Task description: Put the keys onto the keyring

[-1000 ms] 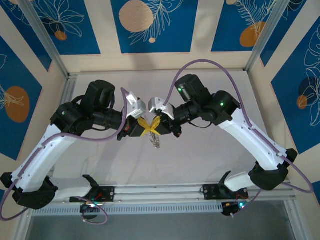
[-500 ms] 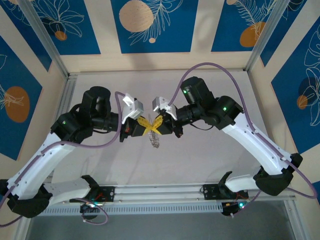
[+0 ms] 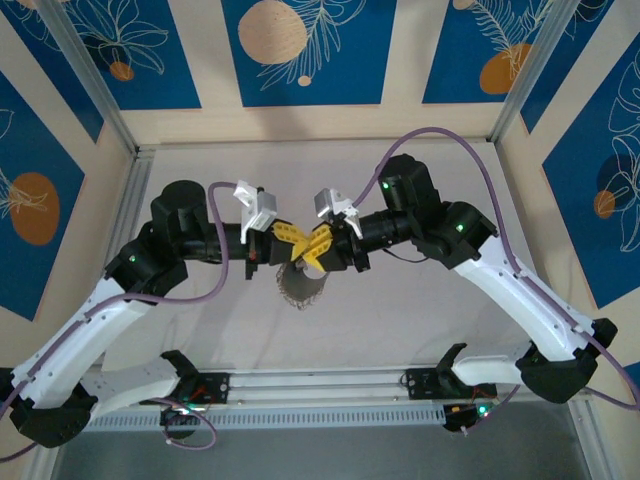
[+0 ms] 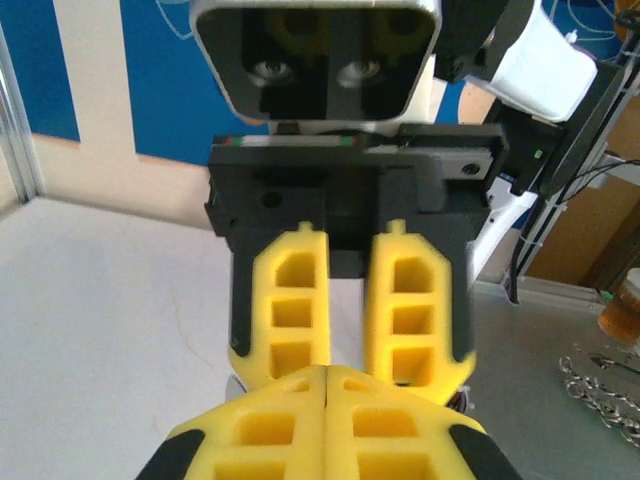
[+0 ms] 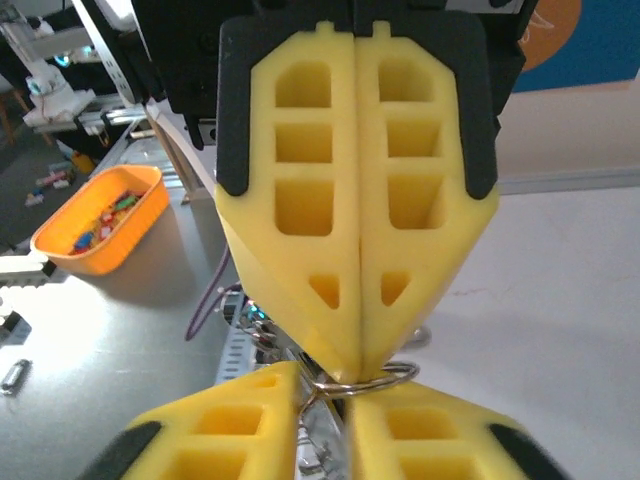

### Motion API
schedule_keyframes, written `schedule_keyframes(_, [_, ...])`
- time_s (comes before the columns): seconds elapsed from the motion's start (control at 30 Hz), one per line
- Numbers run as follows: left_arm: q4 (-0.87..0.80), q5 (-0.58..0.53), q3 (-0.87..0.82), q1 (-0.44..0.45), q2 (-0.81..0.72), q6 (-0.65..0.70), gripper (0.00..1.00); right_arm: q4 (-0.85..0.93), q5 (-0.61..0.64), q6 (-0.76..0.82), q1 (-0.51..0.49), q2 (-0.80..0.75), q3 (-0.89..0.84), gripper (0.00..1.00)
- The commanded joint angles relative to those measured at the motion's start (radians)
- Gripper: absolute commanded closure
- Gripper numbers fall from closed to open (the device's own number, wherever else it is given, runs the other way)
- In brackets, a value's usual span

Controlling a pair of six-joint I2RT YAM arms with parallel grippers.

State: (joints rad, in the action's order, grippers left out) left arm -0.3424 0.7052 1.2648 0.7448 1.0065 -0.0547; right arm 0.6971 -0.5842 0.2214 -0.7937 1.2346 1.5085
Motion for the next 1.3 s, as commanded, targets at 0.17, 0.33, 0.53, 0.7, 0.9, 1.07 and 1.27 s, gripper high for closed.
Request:
schedule_keyframes(0.17, [0.119, -0.005, -0.019, 0.007, -0.014, -0.042, 1.0, -0.121, 0.017, -0.047, 0.018, -0.045, -0.047, 1.0])
schedule_keyframes(0.33, [0.055, -0.019, -0.008, 0.007, -0.022, -0.015, 1.0, -0.17, 0.017, -0.063, 0.038, -0.07, -0.058, 1.0])
schedule_keyframes(0.53, [0.033, -0.041, -0.004, 0.006, -0.032, -0.01, 1.0, -0.181, 0.015, -0.053, 0.044, -0.071, -0.048, 1.0])
schedule_keyframes(0.7, [-0.169, -0.103, 0.113, 0.001, -0.006, 0.07, 1.0, -0.068, 0.052, 0.035, 0.033, -0.05, 0.013, 1.0])
schedule_keyframes(0.9, [-0.578, -0.216, 0.382, 0.001, 0.096, 0.241, 0.84, 0.133, 0.128, 0.145, 0.005, 0.007, 0.118, 1.0])
schedule_keyframes(1.07, [-0.767, -0.214, 0.524, 0.007, 0.162, 0.316, 0.81, 0.212, 0.172, 0.189, -0.027, 0.039, 0.167, 1.0])
schedule_keyframes(1.27, [-0.868, -0.137, 0.599, 0.017, 0.218, 0.396, 0.77, 0.247, 0.201, 0.211, -0.053, 0.065, 0.197, 1.0])
